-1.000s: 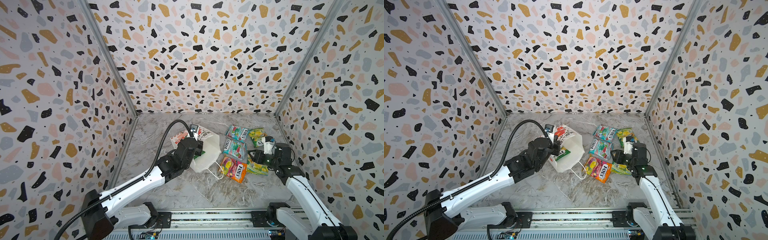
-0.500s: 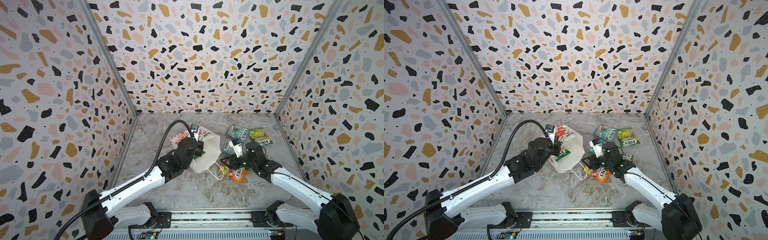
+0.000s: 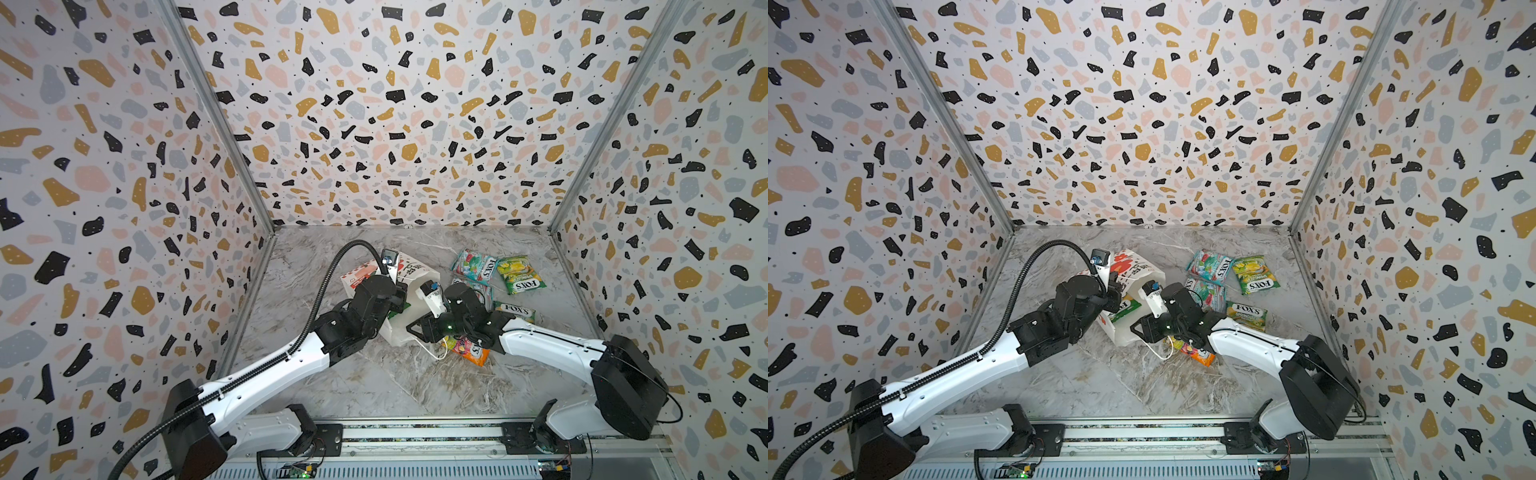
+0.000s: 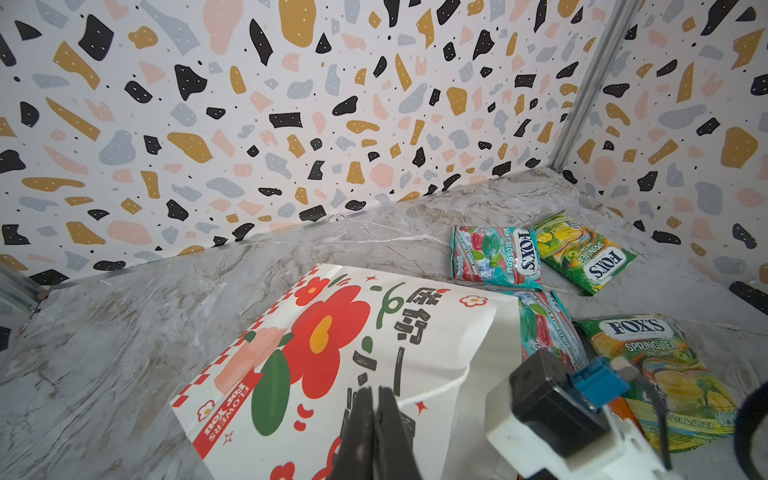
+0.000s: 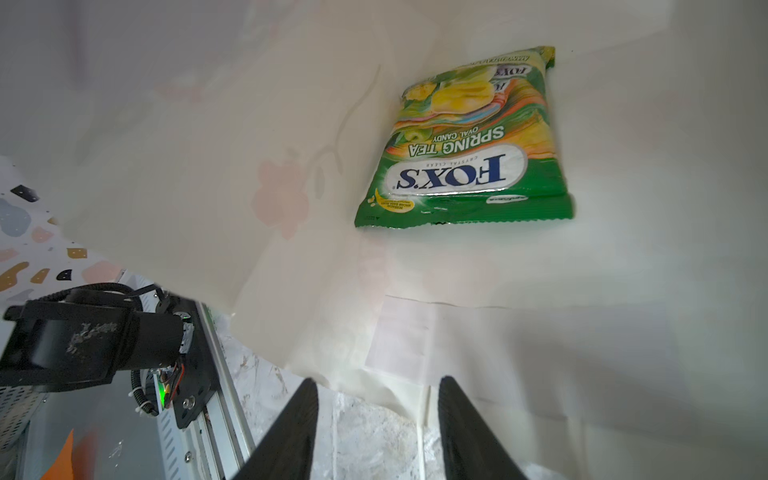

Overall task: Take the snacks out of the paper bag
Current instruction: 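Reach the right gripper into the bag and close on the green packet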

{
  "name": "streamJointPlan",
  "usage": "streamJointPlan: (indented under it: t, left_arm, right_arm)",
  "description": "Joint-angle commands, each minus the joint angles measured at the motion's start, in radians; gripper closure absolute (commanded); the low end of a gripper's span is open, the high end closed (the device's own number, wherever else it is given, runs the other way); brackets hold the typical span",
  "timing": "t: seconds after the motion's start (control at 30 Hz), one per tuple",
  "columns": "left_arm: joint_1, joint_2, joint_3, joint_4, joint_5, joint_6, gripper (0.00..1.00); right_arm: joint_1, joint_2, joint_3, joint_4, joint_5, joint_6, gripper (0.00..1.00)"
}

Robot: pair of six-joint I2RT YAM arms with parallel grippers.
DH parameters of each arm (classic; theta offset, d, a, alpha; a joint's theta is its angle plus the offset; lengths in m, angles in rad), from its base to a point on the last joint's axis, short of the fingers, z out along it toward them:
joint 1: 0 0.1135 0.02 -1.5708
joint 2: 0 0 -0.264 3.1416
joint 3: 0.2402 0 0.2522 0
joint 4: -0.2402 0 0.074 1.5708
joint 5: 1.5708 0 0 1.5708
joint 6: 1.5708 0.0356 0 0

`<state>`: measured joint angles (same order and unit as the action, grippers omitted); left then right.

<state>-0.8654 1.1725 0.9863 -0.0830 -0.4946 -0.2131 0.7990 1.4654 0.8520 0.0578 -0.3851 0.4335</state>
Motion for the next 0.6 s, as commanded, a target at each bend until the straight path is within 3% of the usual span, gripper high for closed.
streamJointPlan:
  t: [0.0,0.57]
  left_arm:
    - [-0.001,-0.03,0.012,0.032,-0.007,0.012,1.0]
    - [0.0,-0.046,0.002,0.052,-0.003,0.007,1.0]
  right_arm:
    - [0.006,0.022,0.047,0.011,0.026,0.034,0.51]
    - [0.002,0.297,0.276,-0.069,0.087,0.196,0.52]
